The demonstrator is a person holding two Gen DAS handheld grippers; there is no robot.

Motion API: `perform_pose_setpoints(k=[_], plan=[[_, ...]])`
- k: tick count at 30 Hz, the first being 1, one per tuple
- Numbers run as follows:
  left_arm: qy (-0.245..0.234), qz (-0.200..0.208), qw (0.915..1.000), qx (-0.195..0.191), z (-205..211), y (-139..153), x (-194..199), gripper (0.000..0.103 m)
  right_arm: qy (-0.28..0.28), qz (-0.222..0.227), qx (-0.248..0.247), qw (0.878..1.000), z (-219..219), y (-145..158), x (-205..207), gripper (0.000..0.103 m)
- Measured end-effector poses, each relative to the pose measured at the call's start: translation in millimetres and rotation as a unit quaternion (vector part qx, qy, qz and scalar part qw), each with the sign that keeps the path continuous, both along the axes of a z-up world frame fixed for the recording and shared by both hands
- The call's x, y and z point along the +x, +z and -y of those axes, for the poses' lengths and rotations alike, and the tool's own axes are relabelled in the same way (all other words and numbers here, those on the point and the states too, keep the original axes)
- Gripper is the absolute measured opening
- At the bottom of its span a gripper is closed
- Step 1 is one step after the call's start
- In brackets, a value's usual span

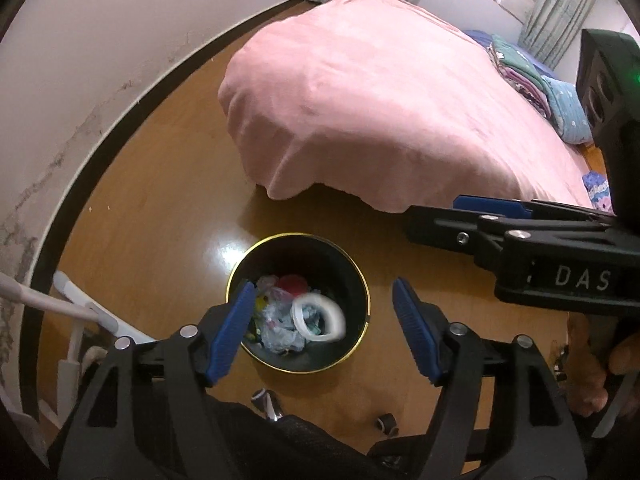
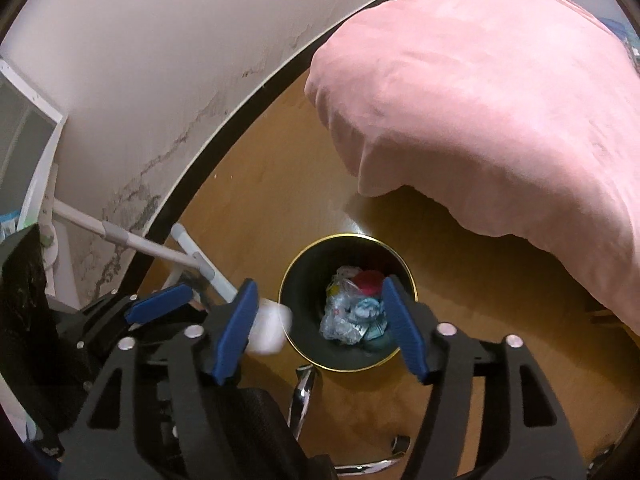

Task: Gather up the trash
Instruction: 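Carry the tape roll and mask to the wastebasket and open both tools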

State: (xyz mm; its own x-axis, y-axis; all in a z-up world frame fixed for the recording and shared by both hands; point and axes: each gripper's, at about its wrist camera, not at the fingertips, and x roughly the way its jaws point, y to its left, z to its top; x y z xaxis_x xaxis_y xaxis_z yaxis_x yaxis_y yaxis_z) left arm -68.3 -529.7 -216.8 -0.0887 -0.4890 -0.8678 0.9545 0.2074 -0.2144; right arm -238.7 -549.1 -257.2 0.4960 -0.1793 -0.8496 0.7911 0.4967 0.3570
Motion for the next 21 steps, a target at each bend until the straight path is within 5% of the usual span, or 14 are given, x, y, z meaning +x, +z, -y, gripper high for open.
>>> perform_pose_setpoints(k=[10,15,21], plan=[[0.035,0.068,0.9951,-0.062,-53.3,80.9,9.2,0.083,0.024,0.031,-0.034,0.999,-12.4,23.8,16.9,0.077],[0.079,0.103,0.9875,-0.089,-109.2,122.8,25.2,0.088,0.045,0.083,-0.075,0.993,-27.4,71.3,37.5,0.087],[0.168,0.138,0.9725,-0.084,-196.8,153.3,62.1,0.088,0.132,0.122,-0.097,0.979,-66.5,108.8,83.7,0.088]])
